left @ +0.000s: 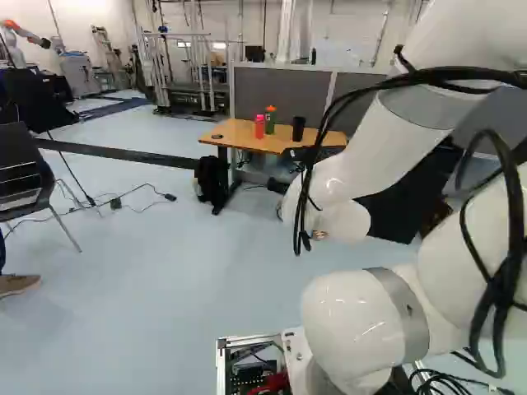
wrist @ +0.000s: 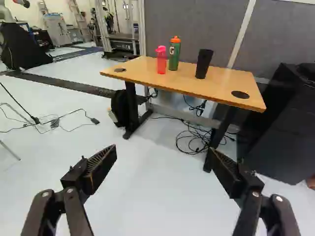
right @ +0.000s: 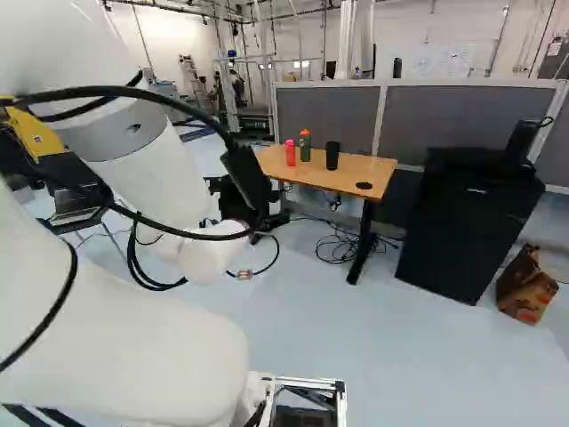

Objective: Pick up the green bottle from the table

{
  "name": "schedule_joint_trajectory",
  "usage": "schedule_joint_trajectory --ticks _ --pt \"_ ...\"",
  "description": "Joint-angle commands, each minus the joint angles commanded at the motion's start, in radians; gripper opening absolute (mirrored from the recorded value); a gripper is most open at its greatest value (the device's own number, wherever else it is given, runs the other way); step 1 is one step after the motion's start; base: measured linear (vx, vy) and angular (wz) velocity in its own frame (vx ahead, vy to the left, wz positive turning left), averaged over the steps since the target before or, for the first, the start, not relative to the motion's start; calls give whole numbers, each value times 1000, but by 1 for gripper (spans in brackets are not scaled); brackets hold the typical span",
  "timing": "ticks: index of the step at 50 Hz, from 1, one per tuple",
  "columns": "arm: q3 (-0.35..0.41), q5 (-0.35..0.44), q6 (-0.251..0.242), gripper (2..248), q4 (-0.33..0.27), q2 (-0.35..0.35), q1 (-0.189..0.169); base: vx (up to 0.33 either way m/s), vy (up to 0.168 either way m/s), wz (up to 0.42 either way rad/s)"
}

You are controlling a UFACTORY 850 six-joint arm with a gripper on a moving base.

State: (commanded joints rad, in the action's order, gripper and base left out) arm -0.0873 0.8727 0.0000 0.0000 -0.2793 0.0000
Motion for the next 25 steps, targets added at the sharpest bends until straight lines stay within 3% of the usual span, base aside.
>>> schedule_joint_trajectory --ticks 25 --pt "0 0 0 247 0 0 0 0 0 0"
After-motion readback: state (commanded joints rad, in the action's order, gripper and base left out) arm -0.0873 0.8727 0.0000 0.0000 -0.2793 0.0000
